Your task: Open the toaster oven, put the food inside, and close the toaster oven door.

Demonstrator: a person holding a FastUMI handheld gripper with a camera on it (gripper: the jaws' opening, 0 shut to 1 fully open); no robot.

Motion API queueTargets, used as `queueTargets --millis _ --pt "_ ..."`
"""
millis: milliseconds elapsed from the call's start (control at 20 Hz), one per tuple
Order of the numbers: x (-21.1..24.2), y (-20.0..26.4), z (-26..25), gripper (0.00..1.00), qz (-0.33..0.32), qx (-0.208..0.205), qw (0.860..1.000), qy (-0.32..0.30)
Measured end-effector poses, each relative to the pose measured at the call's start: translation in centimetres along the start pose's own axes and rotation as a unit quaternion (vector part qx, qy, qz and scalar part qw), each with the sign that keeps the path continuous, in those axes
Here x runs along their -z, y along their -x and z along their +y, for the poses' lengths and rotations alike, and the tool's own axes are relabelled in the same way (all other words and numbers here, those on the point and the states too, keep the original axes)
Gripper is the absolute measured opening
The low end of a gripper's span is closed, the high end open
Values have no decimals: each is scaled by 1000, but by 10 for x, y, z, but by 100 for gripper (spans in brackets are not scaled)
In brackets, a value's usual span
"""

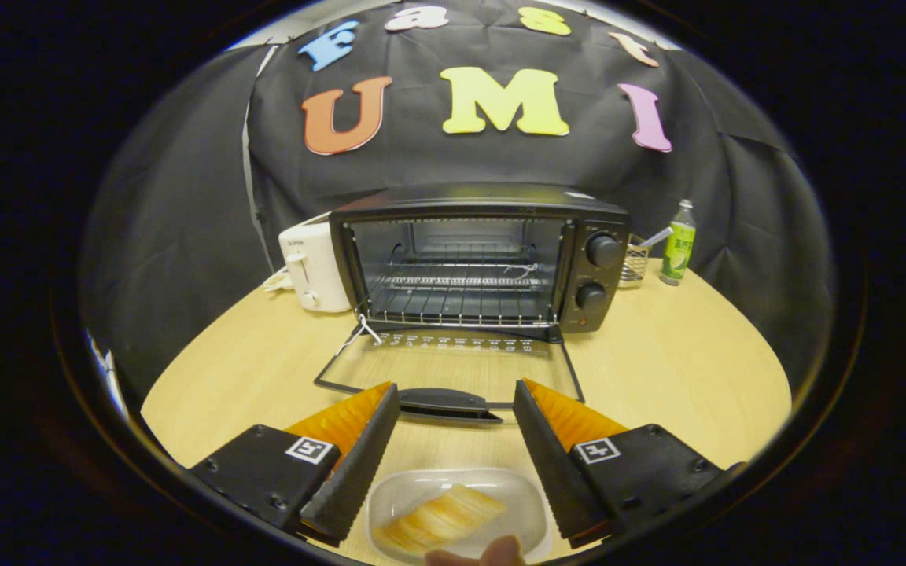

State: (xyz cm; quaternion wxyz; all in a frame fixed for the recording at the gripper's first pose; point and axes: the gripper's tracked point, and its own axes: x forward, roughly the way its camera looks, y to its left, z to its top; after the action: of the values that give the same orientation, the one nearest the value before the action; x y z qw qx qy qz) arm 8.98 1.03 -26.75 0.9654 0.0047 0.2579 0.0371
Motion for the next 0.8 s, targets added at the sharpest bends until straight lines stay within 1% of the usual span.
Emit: queueTargets --millis 100,150,250,400,450,500,700,800 --pt "-1 23 -2 96 -15 8 1000 -12" --pt "-1 36 1 96 -25 5 1000 -18" --pt "-3 62 5 100 -48 2 998 -31" --pt "4 92 10 100 -58 -2 997 -42" --pt "7 99 10 100 -61 3 997 -50" --pt "15 102 10 100 -56 7 997 -58" --pt "52 97 27 100 -14 2 996 -83" --pt "65 91 28 100 -6 12 995 -95"
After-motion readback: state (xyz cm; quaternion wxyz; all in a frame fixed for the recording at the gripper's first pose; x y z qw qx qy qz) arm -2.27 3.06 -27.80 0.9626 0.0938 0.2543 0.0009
